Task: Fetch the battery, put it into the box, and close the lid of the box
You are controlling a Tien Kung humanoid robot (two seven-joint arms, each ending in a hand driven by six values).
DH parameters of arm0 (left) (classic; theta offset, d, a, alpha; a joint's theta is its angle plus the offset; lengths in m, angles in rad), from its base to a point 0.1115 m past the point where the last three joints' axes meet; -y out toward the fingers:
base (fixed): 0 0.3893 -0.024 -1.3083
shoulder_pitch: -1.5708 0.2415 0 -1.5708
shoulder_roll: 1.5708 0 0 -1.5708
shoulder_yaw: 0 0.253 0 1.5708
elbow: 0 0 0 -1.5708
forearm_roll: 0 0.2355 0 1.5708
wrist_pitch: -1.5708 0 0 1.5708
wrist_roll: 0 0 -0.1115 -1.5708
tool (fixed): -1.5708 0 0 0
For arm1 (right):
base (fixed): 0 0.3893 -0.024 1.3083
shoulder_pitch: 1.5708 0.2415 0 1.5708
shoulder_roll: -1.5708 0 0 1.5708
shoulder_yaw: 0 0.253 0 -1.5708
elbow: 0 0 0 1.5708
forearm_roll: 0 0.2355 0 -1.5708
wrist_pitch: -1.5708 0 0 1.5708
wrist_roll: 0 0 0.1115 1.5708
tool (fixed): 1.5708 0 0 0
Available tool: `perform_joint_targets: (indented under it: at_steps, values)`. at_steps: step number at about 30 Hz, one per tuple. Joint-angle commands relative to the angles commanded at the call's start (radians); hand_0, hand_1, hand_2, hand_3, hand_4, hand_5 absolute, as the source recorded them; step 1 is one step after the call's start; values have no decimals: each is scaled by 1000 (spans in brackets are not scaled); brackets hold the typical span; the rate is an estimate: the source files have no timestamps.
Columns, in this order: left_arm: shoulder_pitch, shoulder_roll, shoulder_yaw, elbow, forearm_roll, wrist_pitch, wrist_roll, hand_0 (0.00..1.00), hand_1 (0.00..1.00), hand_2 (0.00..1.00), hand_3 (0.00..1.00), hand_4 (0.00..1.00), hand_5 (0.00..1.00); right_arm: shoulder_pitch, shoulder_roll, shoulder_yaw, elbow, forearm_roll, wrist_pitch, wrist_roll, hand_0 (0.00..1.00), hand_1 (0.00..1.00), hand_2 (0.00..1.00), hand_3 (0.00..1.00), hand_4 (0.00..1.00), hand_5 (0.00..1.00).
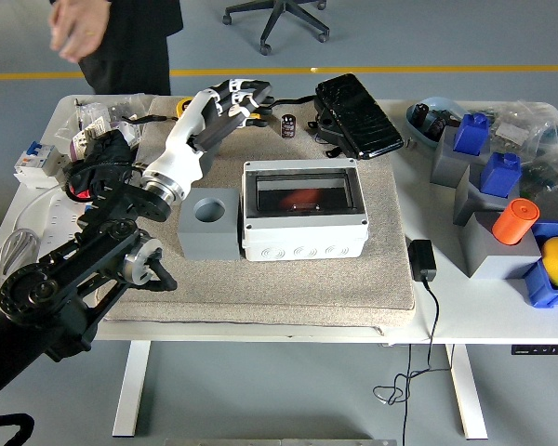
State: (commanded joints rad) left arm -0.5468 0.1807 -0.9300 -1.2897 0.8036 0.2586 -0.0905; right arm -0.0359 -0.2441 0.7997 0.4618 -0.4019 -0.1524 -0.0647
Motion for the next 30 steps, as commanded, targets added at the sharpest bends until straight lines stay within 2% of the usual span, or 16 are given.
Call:
perform_joint_targets:
  at_steps: [1, 5, 7, 10, 19, 30]
  values:
    - [13, 2, -23, 7, 0, -7, 2, 707, 699, 676, 645, 921, 539, 0, 1, -1, -1, 1, 0, 0, 625, 637, 659, 586, 993, 532]
    - [64, 12, -117, 31, 16, -35, 15, 707, 699, 676, 645, 921, 539, 0, 3, -5, -3, 4, 0, 0, 625, 637, 659, 586, 993, 532]
    - [82, 16, -153, 36, 21, -40, 22, 738, 728, 710, 669, 923, 536, 1, 4, -7, -5, 5, 0, -1, 624, 638, 660, 586, 993, 532]
    - [98, 18, -196, 39, 24, -43, 24, 738, 728, 710, 669, 923, 536, 2, 9, -8, -8, 6, 1, -4, 624, 638, 660, 586, 993, 532]
    - [112, 26, -259, 35, 28, -55, 25, 736, 719, 708, 675, 929, 541, 13, 10, -13, -5, 1, -4, -10, 621, 638, 660, 584, 991, 533]
    - [115, 33, -300, 37, 43, -76, 31, 735, 719, 708, 677, 937, 545, 24, 11, -32, -6, 3, -4, -12, 622, 637, 660, 584, 989, 535]
